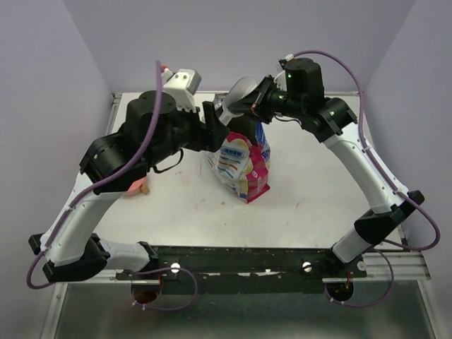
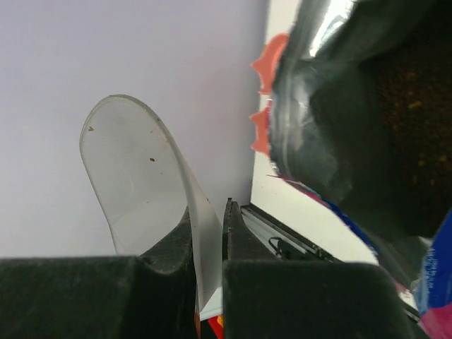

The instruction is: Serve the pet food

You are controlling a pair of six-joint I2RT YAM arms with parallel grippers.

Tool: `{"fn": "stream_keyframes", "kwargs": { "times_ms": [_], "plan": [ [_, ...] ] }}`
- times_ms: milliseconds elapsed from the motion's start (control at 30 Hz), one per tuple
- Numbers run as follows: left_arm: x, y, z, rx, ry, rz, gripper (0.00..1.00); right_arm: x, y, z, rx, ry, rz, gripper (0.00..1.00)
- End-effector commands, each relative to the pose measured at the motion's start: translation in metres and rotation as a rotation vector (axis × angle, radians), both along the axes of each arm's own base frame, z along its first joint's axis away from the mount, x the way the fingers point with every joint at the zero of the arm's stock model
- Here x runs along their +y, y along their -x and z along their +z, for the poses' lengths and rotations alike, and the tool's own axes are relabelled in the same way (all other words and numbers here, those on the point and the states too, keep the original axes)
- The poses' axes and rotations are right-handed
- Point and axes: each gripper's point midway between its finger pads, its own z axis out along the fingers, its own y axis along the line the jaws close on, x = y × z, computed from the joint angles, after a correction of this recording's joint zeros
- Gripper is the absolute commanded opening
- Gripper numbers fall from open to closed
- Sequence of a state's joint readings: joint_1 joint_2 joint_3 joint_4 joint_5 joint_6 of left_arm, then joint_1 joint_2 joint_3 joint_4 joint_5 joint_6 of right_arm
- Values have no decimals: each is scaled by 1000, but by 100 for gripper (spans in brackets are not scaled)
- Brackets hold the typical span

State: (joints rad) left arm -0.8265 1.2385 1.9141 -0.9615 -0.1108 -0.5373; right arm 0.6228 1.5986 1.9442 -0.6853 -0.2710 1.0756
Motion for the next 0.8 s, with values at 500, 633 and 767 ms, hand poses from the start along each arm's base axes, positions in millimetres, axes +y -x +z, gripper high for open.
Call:
{"fn": "stream_keyframes", "kwargs": {
  "times_ms": [500, 633, 767],
  "plan": [
    [8, -26, -55, -164, -743, 84, 59, -14, -2, -26, 100, 94, -92, 0],
    [15, -27, -57, -175, -756, 103, 54, -14, -2, -26, 106, 81, -92, 0],
    [5, -24, -64, -181, -713, 64, 61, -11, -1, -21, 101, 63, -88, 0]
  ]
}}
